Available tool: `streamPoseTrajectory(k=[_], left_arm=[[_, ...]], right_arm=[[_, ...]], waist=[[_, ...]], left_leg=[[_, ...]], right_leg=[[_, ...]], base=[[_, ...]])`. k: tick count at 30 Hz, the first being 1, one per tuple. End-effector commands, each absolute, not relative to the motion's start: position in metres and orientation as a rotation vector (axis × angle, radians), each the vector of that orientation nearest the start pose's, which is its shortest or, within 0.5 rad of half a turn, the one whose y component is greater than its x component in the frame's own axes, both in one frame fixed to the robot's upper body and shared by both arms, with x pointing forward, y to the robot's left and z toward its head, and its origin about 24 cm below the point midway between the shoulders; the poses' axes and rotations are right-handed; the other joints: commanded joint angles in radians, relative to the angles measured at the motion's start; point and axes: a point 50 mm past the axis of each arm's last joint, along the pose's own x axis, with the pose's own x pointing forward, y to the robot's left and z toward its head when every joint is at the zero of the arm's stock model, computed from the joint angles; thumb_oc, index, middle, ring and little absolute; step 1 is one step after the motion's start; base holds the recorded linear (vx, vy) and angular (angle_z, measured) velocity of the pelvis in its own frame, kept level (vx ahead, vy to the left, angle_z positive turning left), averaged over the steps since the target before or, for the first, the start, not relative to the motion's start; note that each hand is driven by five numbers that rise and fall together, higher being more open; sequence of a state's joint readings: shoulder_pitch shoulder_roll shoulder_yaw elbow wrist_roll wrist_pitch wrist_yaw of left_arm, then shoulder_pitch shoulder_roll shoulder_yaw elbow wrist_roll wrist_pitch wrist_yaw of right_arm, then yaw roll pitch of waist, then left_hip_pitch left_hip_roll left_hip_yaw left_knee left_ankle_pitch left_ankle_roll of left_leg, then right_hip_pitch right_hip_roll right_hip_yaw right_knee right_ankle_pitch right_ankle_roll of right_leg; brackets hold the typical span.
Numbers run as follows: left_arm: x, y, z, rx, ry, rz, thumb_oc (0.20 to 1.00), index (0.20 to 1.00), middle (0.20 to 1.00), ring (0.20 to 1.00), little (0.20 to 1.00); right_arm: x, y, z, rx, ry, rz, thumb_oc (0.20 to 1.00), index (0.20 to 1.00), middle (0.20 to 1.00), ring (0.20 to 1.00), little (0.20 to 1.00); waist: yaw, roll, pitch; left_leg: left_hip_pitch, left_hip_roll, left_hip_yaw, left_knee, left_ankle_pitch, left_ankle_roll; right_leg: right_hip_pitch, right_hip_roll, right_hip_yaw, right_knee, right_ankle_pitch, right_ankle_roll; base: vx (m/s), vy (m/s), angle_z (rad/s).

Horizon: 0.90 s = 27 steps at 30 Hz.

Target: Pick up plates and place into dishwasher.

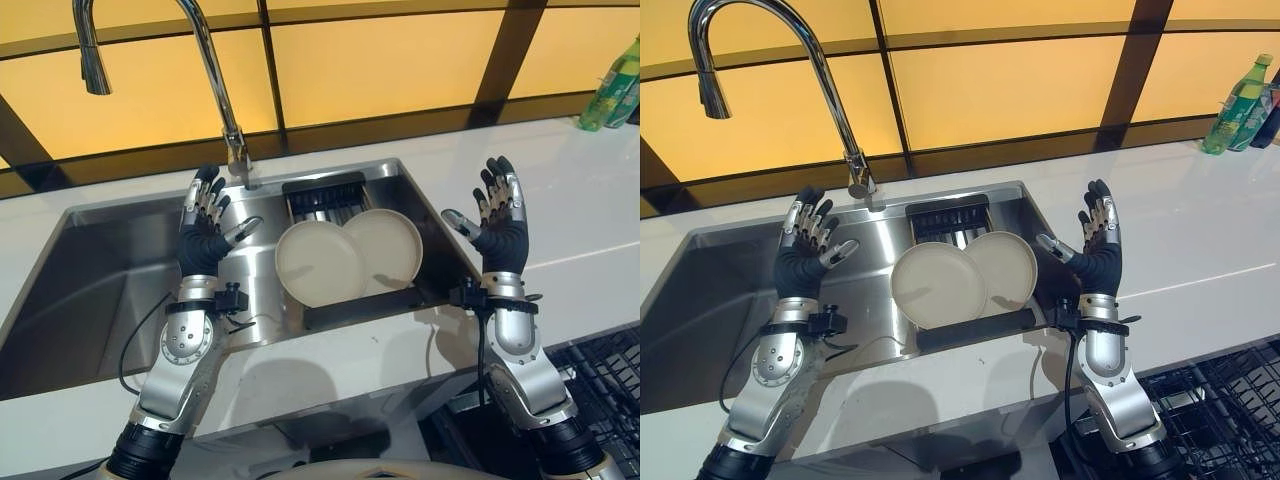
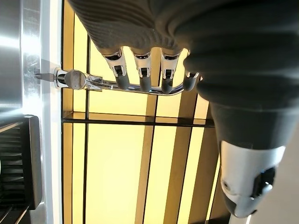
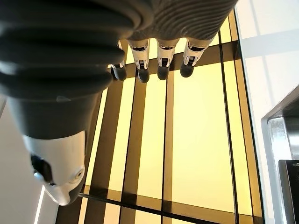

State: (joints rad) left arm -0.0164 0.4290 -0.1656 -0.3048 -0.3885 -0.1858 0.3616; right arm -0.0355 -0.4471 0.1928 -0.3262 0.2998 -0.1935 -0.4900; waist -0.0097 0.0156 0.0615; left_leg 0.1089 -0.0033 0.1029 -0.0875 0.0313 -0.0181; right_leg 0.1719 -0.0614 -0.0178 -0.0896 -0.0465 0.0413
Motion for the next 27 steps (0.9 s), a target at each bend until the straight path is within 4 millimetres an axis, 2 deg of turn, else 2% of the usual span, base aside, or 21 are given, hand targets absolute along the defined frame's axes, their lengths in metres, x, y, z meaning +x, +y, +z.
streamPoseTrajectory(k=[1,9,18,23,27], left_arm=[[0.245,0.19,0.138,-0.1,-0.47,0.087,1.0,1.0,1.0,1.0,1.0],[0.248,0.188,0.145,-0.097,-0.496,0.077,1.0,1.0,1.0,1.0,1.0],[0.245,0.19,0.143,-0.055,-0.499,0.089,1.0,1.0,1.0,1.0,1.0],[0.247,0.193,0.148,0.191,-0.546,0.09,1.0,1.0,1.0,1.0,1.0],[0.256,0.215,0.158,0.496,-0.562,0.134,1.0,1.0,1.0,1.0,1.0]], right_arm=[[0.235,-0.187,0.16,0.03,-0.585,-0.185,1.0,1.0,1.0,1.0,1.0],[0.237,-0.187,0.161,0.036,-0.582,-0.179,1.0,1.0,1.0,1.0,1.0],[0.233,-0.187,0.159,0.04,-0.582,-0.183,1.0,1.0,1.0,1.0,1.0],[0.235,-0.189,0.159,0.034,-0.577,-0.172,1.0,1.0,1.0,1.0,1.0],[0.238,-0.193,0.161,0.027,-0.569,-0.166,1.0,1.0,1.0,1.0,1.0]], waist=[[0.018,-0.017,-0.054],[0.014,-0.016,-0.057],[0.014,-0.015,-0.061],[0.011,-0.013,-0.063],[0.008,-0.006,-0.072]], left_leg=[[0.0,0.009,-0.053,0.022,-0.088,-0.009],[-0.002,0.01,-0.051,0.026,-0.09,-0.009],[0.0,0.014,-0.05,0.021,-0.087,-0.01],[0.0,0.016,-0.047,0.02,-0.084,-0.013],[-0.002,0.021,-0.039,0.019,-0.079,-0.019]], right_leg=[[-0.09,-0.008,-0.027,0.002,0.054,0.065],[-0.091,-0.007,-0.026,0.002,0.053,0.065],[-0.09,-0.004,-0.027,0.002,0.05,0.063],[-0.089,-0.002,-0.026,0.002,0.049,0.06],[-0.093,-0.003,-0.028,0.002,0.05,0.06]], base=[[0.0,0.0,0.0],[0.0,0.0,0.0],[0.0,0.0,0.0],[0.0,0.0,0.0],[0.0,0.0,0.0]])
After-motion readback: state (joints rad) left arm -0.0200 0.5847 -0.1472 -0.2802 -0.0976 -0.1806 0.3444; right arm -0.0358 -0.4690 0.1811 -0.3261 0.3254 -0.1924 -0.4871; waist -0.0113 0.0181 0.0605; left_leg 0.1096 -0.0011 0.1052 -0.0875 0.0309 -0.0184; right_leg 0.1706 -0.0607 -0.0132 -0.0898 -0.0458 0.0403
